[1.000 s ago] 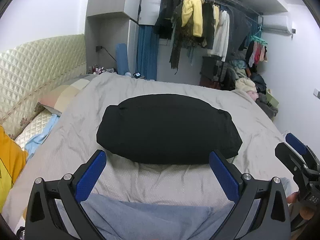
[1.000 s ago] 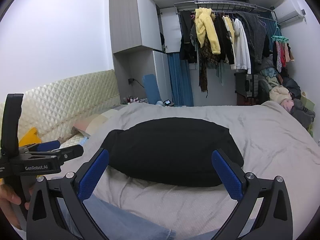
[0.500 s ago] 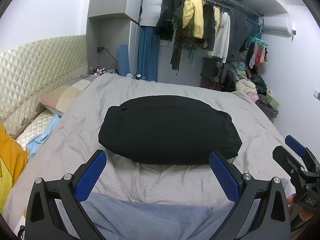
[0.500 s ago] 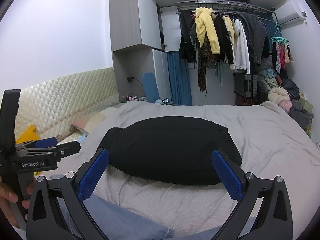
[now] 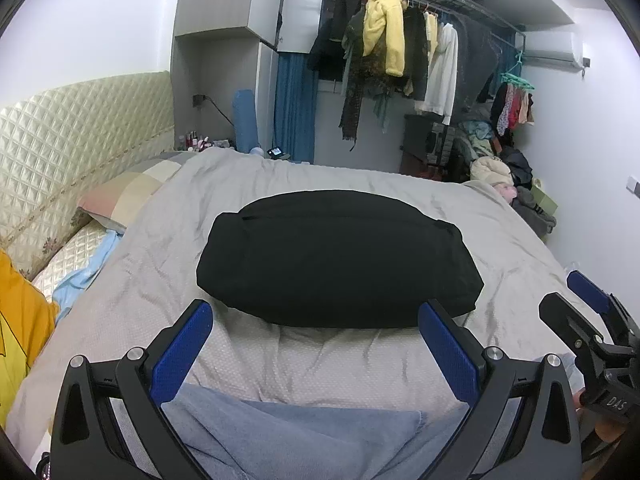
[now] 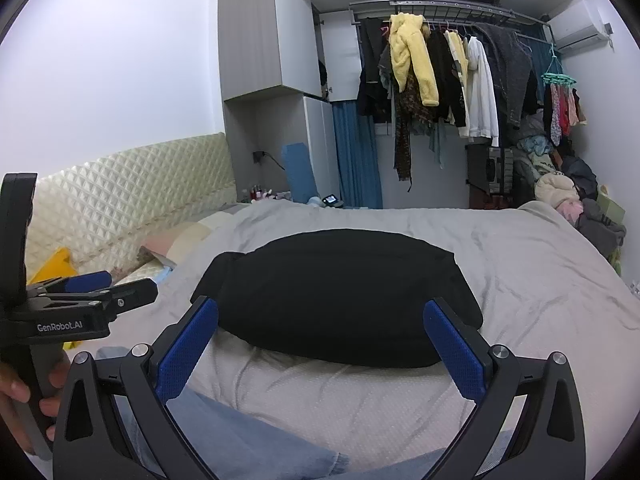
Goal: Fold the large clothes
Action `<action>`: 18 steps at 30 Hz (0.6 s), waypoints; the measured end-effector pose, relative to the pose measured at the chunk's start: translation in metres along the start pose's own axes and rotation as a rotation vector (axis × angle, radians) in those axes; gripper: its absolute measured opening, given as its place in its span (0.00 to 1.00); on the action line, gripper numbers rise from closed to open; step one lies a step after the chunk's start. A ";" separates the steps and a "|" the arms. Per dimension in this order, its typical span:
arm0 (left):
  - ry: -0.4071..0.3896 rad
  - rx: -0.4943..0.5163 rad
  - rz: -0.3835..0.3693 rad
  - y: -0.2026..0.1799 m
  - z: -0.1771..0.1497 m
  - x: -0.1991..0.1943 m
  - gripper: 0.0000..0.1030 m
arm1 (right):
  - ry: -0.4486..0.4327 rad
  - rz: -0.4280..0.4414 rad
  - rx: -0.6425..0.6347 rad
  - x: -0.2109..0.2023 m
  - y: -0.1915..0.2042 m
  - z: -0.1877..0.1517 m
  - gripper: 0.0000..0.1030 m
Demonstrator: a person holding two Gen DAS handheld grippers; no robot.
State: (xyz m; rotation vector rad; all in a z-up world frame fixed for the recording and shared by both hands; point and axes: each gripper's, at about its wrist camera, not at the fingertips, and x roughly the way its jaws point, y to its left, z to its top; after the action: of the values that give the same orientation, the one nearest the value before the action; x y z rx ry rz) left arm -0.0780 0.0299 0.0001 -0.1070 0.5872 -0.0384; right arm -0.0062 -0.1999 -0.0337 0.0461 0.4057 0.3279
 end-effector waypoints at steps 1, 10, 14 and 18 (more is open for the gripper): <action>0.000 -0.001 0.000 0.000 0.000 0.000 1.00 | 0.001 0.001 0.000 0.000 0.000 0.000 1.00; 0.000 -0.002 0.003 0.000 0.000 -0.001 1.00 | -0.001 -0.006 0.007 -0.001 -0.005 0.000 1.00; 0.004 -0.005 -0.010 0.001 0.000 -0.001 1.00 | -0.001 -0.005 0.006 -0.001 -0.005 -0.001 1.00; 0.002 0.004 -0.025 -0.002 0.001 -0.004 1.00 | 0.002 -0.005 0.006 -0.001 -0.007 -0.003 1.00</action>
State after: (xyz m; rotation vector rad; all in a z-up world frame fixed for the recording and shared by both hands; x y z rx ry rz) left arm -0.0805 0.0287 0.0029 -0.1104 0.5880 -0.0635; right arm -0.0059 -0.2067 -0.0370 0.0509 0.4083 0.3214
